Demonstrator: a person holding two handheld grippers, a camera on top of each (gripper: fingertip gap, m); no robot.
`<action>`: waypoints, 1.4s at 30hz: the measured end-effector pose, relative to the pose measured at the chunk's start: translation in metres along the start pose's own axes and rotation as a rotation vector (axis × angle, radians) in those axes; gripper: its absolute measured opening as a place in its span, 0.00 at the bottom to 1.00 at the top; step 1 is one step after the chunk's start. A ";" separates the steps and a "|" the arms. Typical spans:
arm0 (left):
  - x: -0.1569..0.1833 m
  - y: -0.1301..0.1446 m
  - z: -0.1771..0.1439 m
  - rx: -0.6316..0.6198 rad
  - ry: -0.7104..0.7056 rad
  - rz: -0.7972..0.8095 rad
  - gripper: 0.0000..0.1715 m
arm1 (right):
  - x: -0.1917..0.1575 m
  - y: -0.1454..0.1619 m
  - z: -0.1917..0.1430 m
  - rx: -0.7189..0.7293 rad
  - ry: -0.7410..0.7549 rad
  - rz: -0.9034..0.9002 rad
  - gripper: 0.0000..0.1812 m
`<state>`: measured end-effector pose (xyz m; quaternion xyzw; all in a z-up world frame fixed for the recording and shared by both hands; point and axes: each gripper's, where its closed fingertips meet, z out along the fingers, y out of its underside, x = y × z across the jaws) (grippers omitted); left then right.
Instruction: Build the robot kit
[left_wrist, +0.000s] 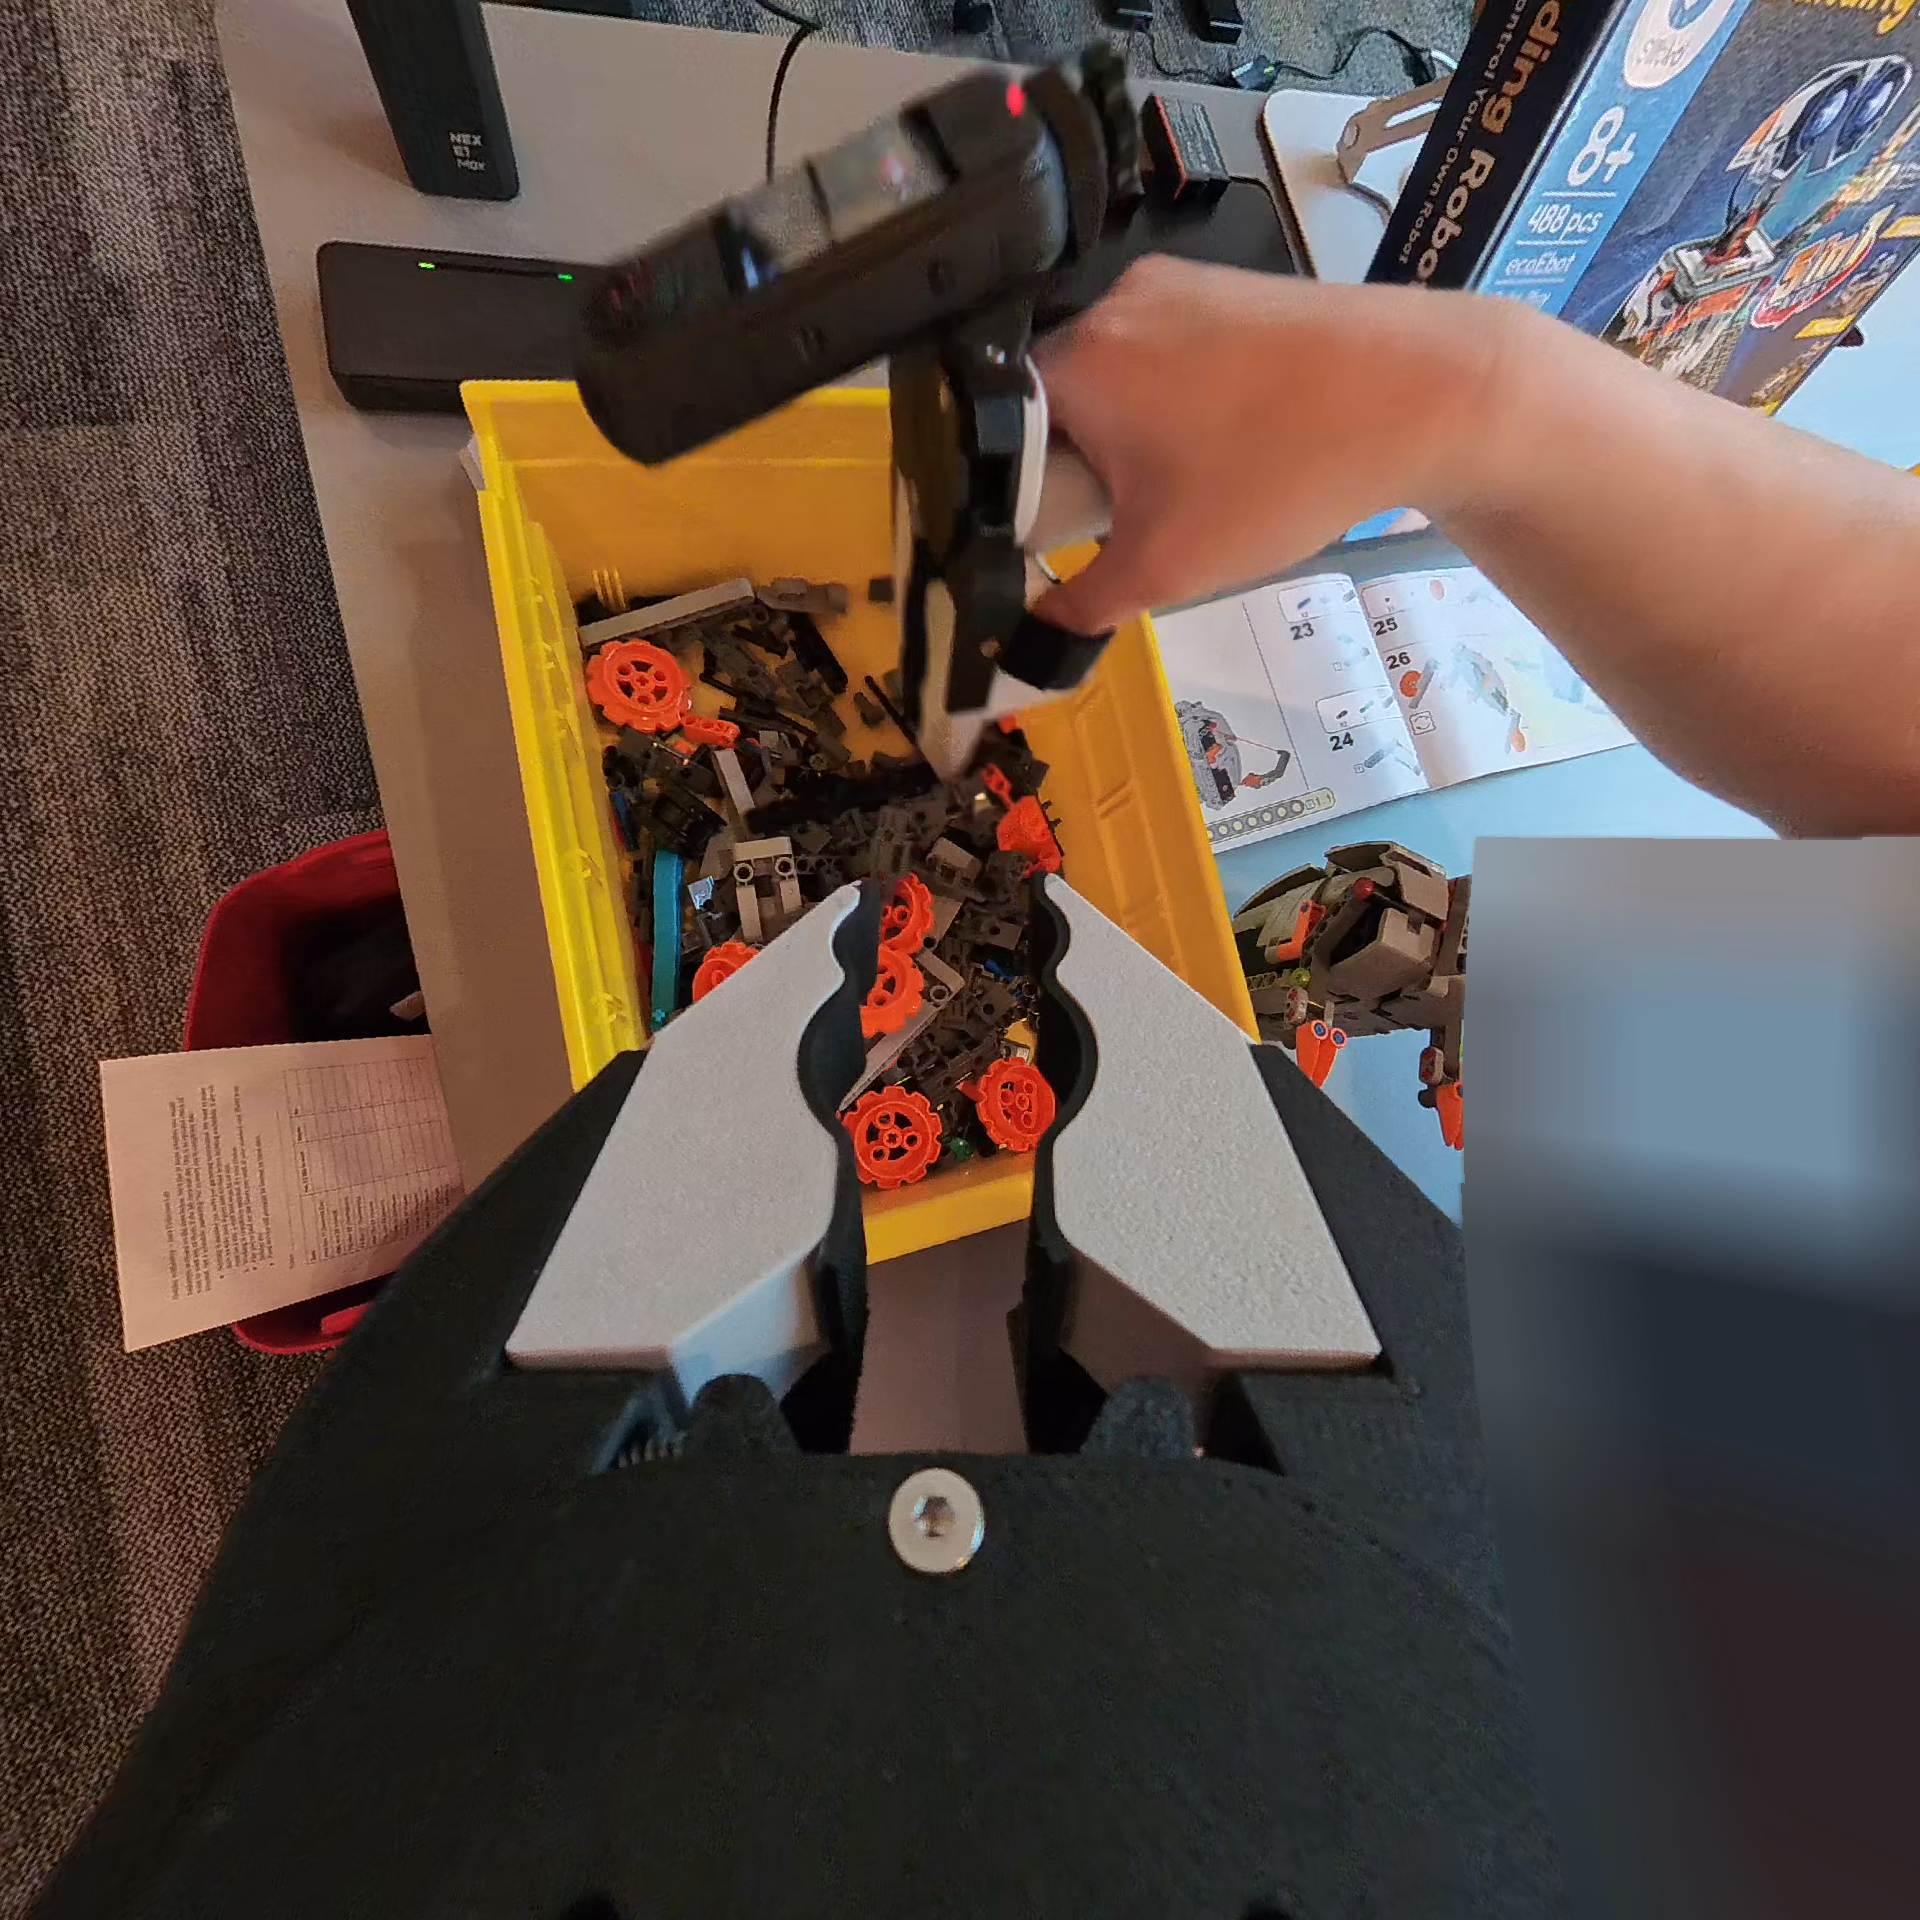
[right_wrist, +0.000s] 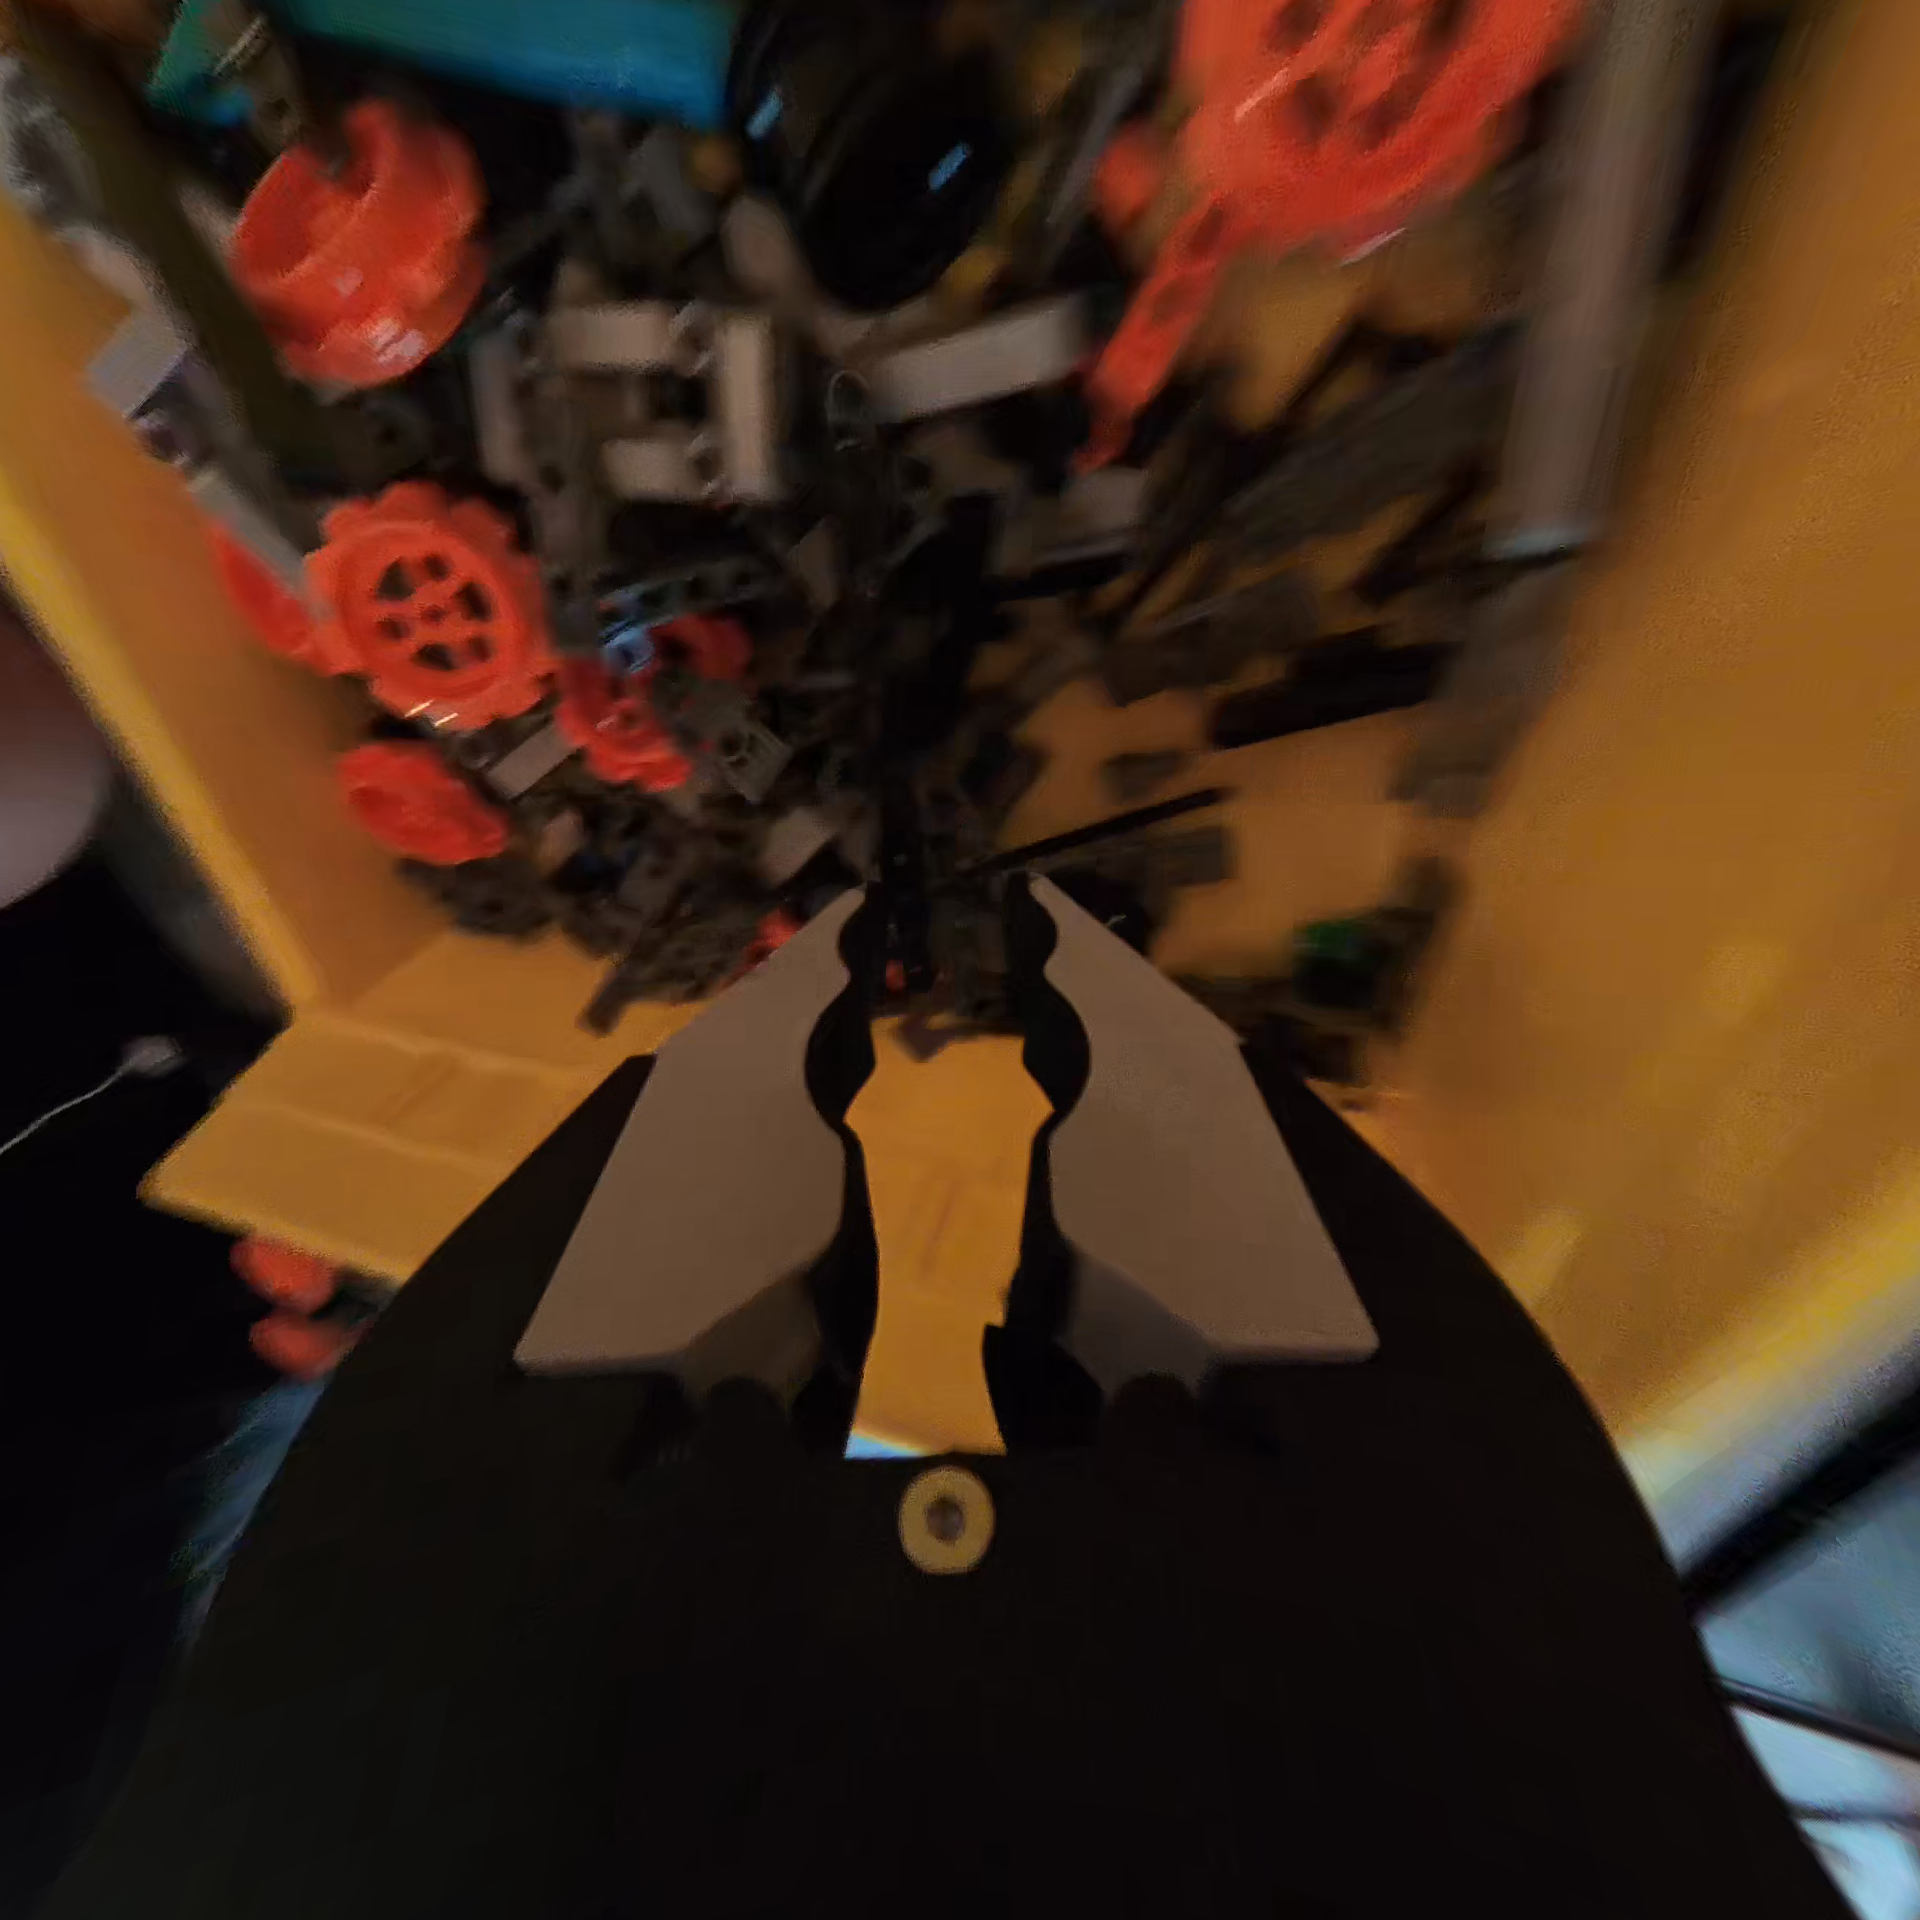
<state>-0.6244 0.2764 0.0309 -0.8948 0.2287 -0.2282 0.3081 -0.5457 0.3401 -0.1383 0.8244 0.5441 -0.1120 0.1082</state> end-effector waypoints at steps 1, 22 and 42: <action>0.000 0.000 0.000 -0.001 -0.001 0.002 0.15 | 0.015 -0.013 -0.009 0.066 0.093 -0.038 0.11; 0.002 0.000 0.002 -0.010 0.002 0.008 0.15 | 0.057 -0.088 -0.037 0.206 0.479 -0.229 0.13; 0.006 0.000 0.004 -0.019 0.002 0.020 0.16 | 0.052 -0.068 -0.011 0.034 0.427 -0.154 0.07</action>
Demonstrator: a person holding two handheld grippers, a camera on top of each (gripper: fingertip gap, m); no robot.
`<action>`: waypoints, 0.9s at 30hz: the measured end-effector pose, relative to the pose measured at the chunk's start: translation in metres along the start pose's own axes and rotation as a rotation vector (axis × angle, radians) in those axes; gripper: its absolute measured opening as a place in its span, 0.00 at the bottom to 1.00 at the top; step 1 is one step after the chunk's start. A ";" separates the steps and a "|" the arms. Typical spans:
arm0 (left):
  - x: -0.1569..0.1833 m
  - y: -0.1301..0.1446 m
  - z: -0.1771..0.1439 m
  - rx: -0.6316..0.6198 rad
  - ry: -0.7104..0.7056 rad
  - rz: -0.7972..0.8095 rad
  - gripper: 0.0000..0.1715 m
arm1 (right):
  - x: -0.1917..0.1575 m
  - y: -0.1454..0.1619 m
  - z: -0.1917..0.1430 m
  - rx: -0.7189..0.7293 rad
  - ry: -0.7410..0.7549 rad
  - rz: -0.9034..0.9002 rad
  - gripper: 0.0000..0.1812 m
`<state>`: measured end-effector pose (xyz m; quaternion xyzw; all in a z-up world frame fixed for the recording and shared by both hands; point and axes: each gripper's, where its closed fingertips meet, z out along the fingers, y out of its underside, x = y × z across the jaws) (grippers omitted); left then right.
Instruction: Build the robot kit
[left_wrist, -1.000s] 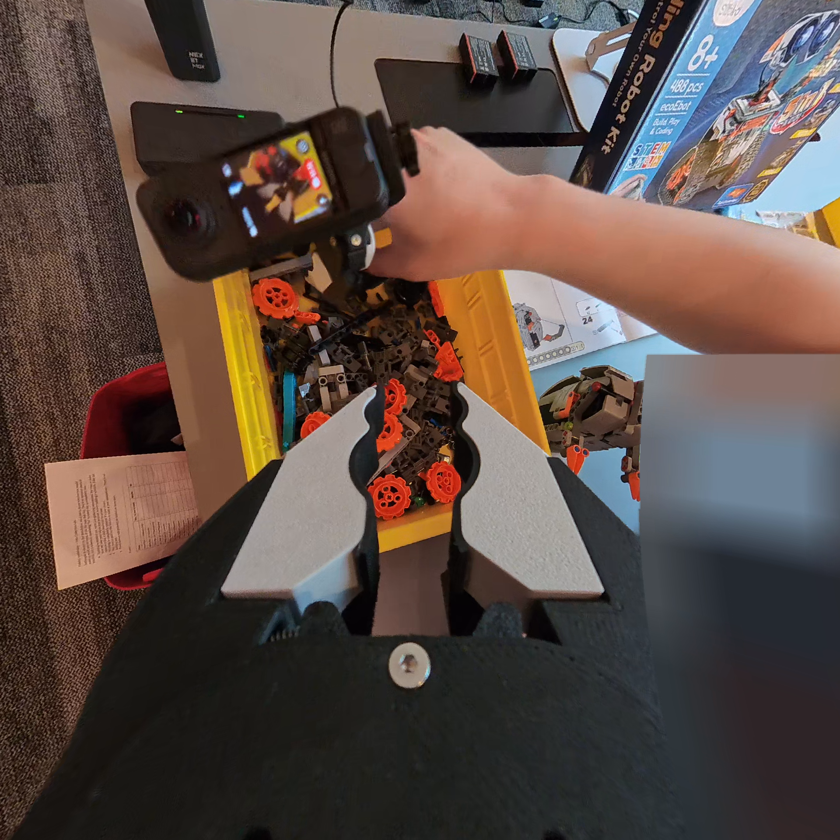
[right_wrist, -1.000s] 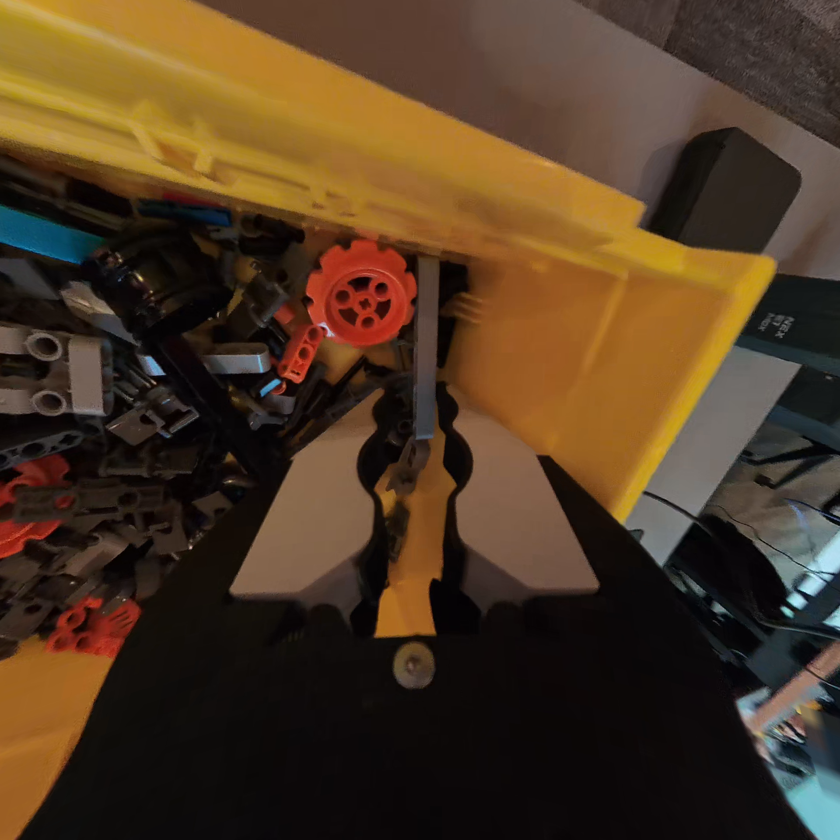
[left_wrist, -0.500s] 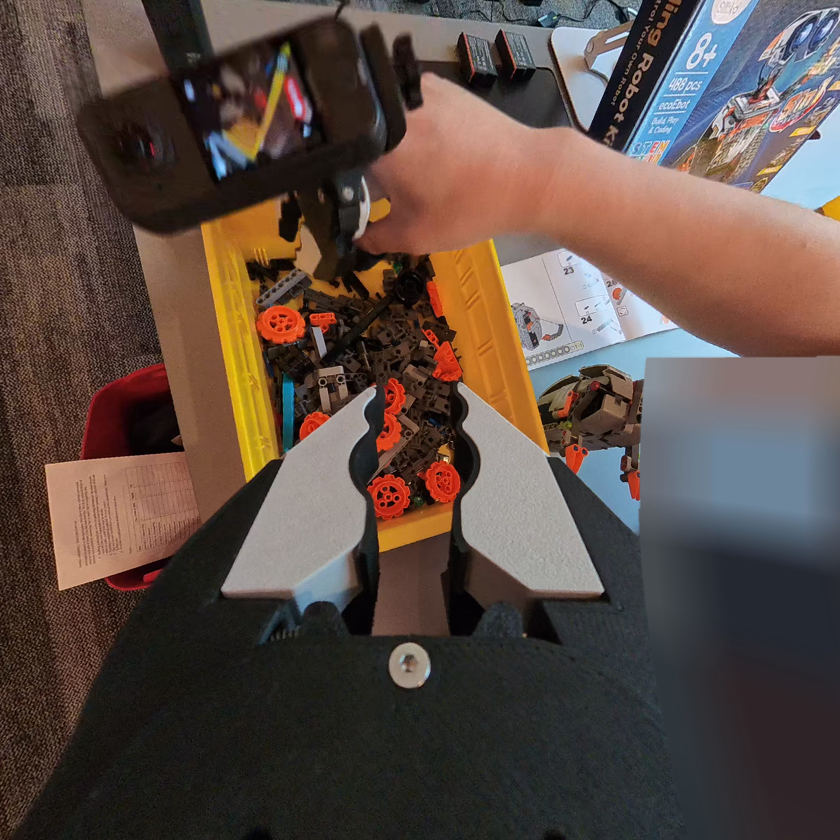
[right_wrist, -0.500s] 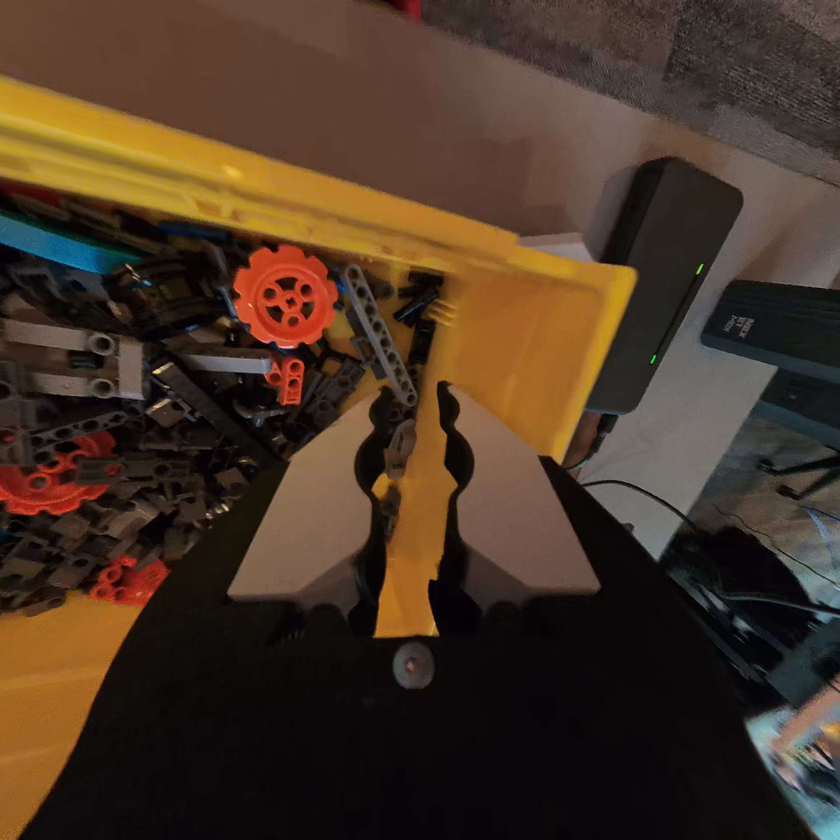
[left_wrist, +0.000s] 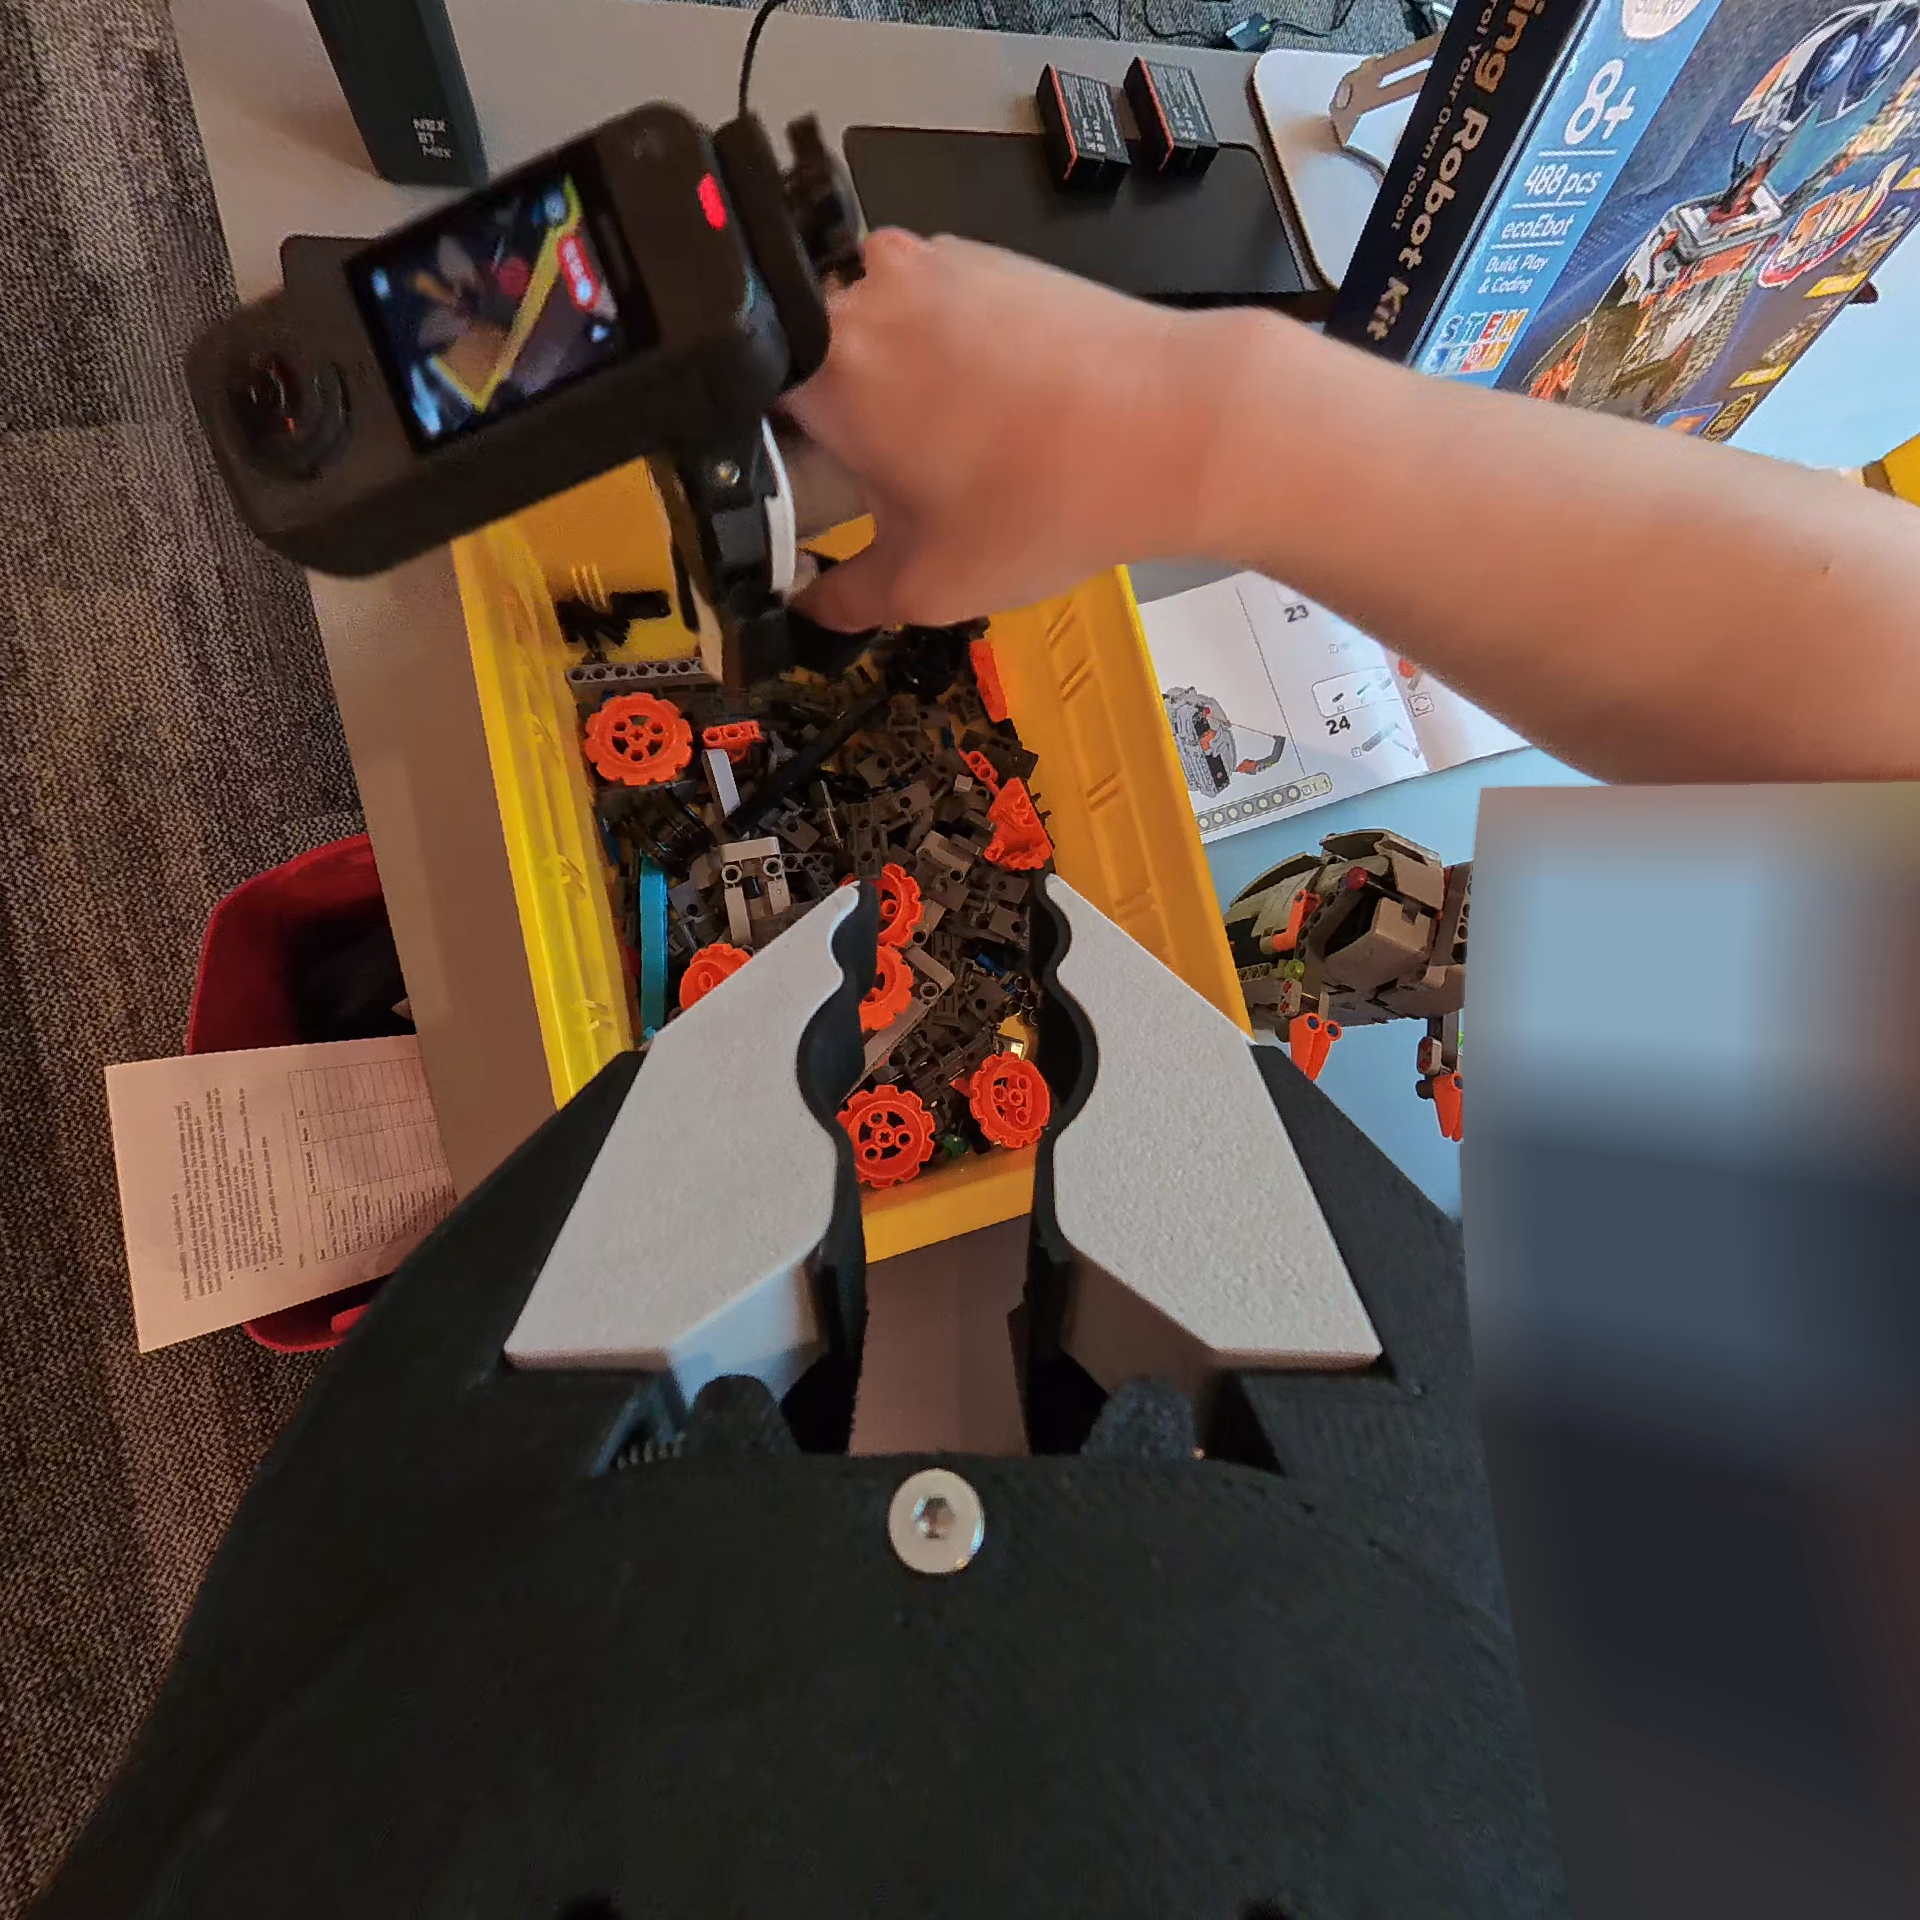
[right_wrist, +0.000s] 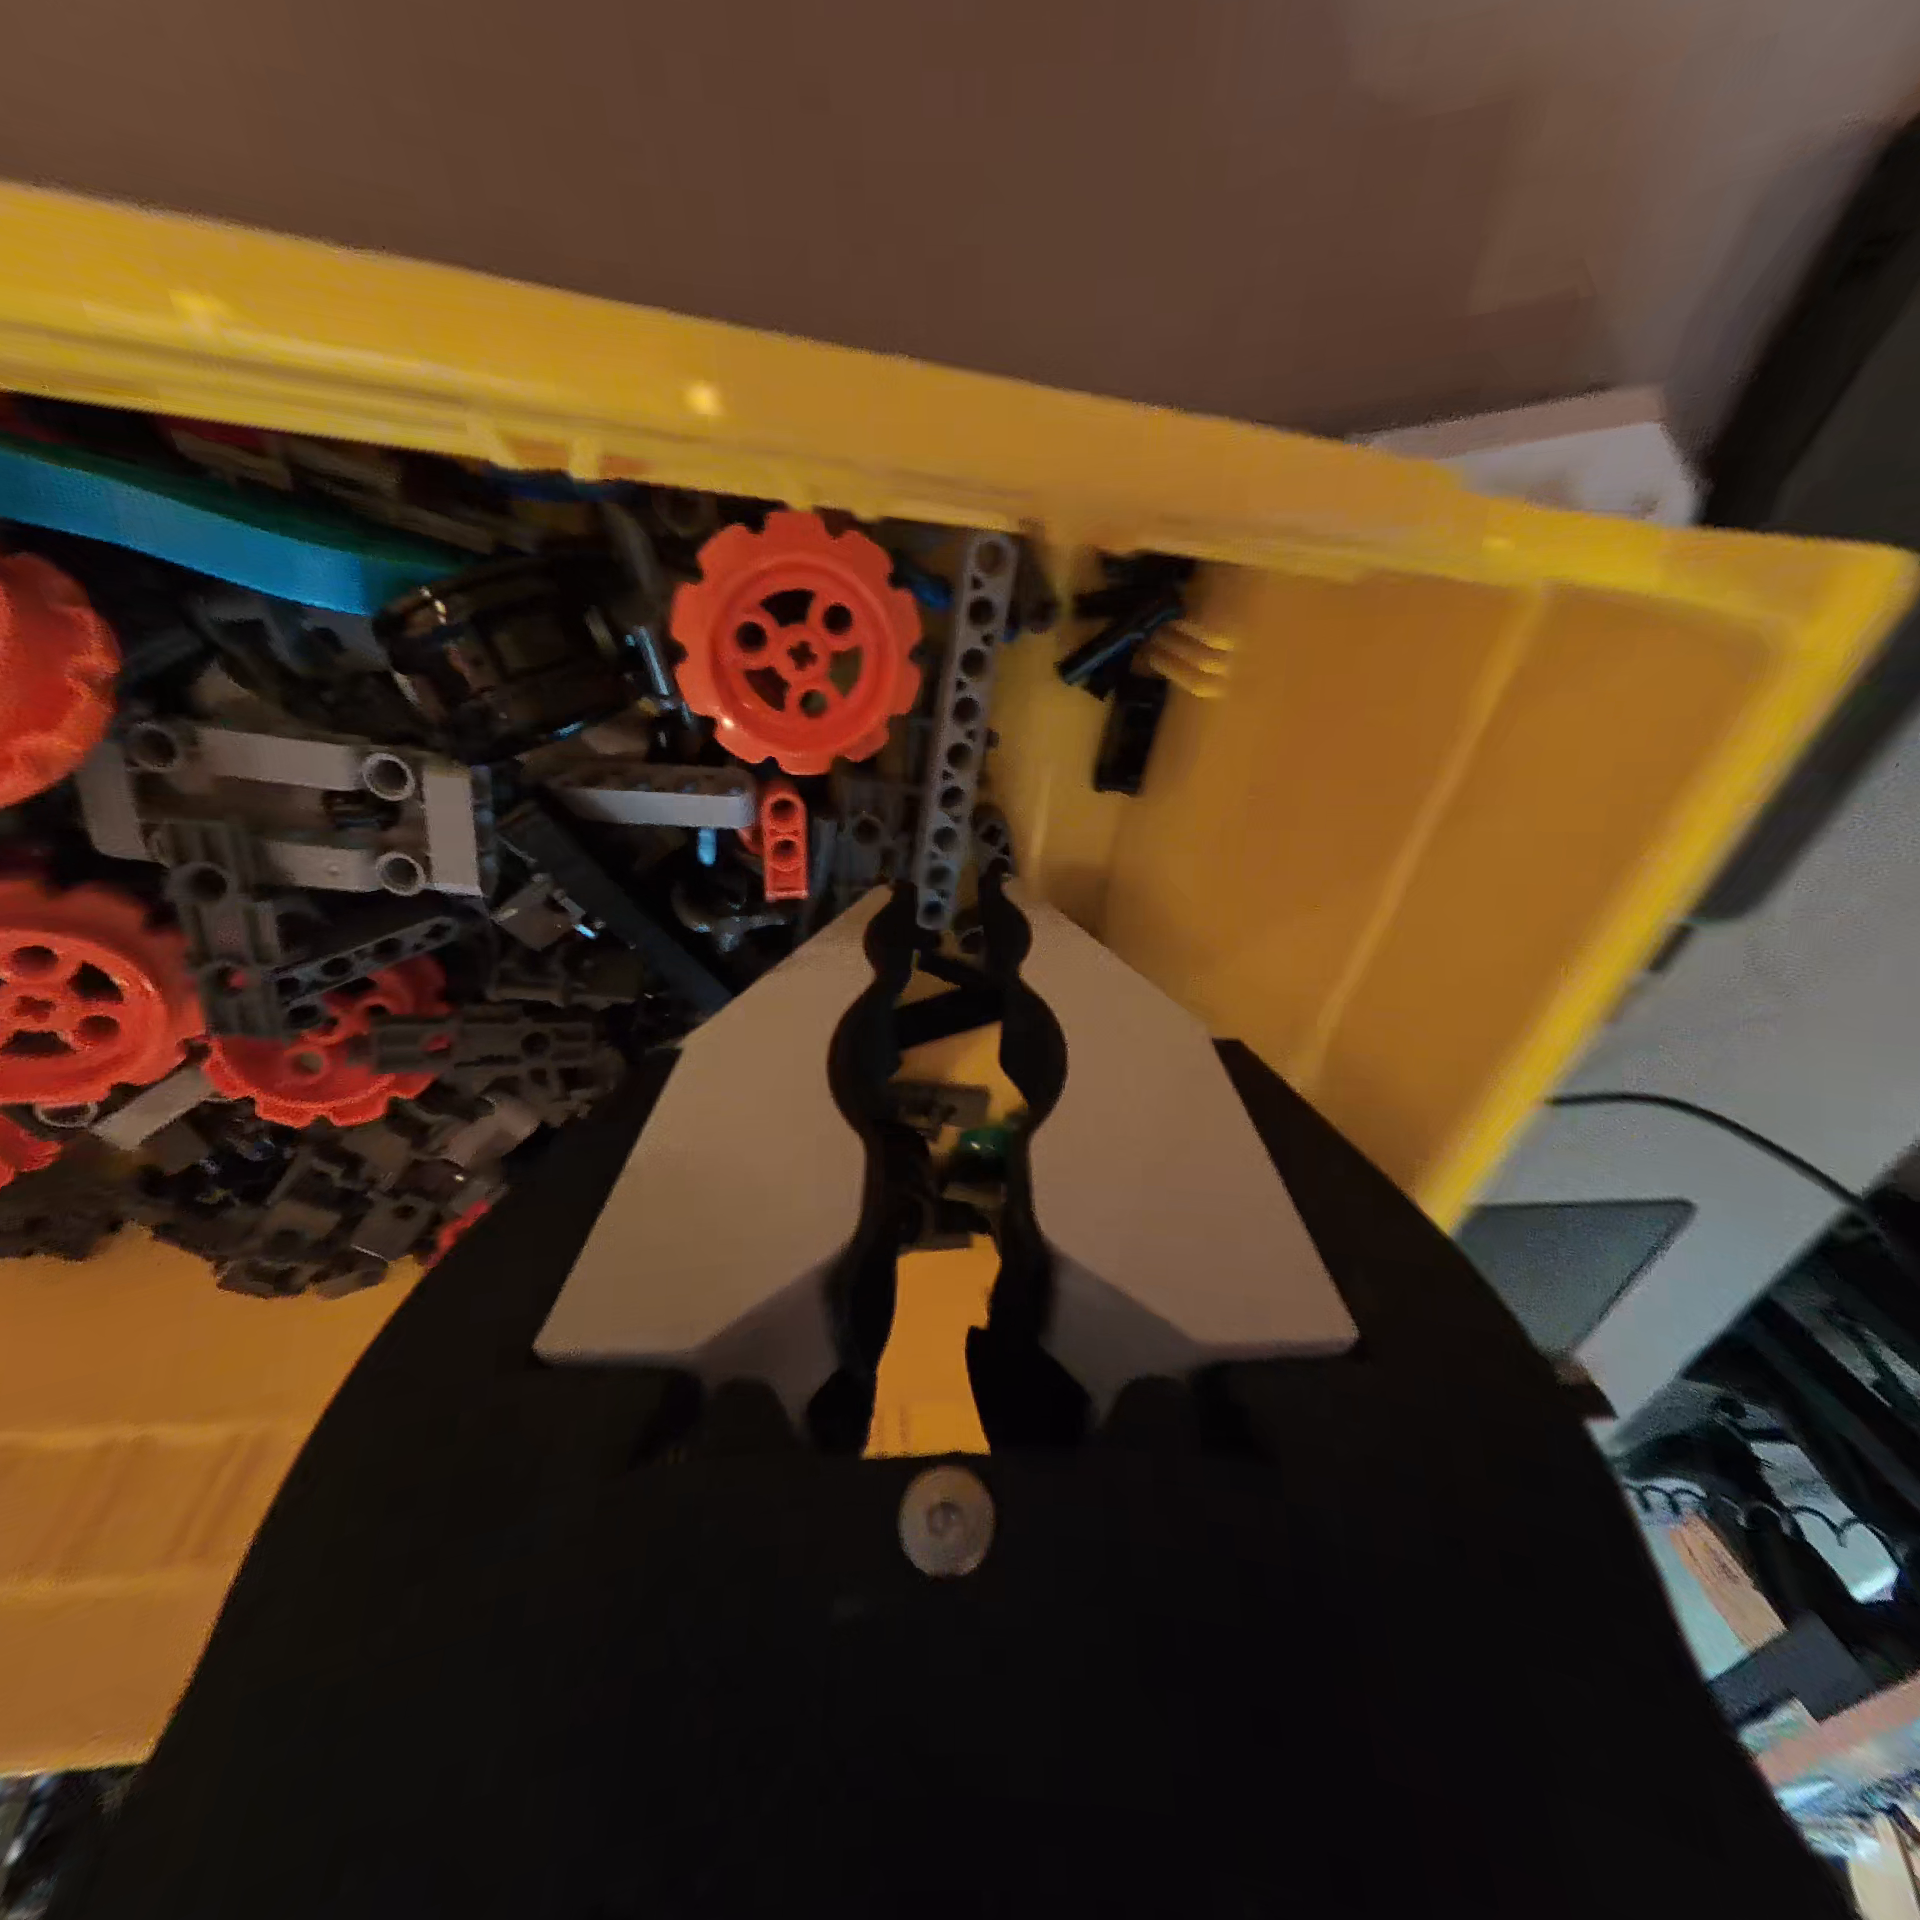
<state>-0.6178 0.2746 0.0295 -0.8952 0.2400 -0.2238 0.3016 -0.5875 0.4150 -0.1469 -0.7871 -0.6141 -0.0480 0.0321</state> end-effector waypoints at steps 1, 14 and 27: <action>0.000 0.000 0.000 0.000 0.000 -0.001 0.16 | 0.006 0.002 -0.005 0.006 0.031 -0.003 0.07; -0.002 0.000 -0.001 0.007 -0.001 -0.012 0.15 | -0.003 0.060 -0.016 -0.127 0.079 0.023 0.08; 0.008 -0.003 -0.002 0.015 -0.034 0.021 0.16 | -0.054 0.068 -0.007 -0.126 -0.234 0.167 0.43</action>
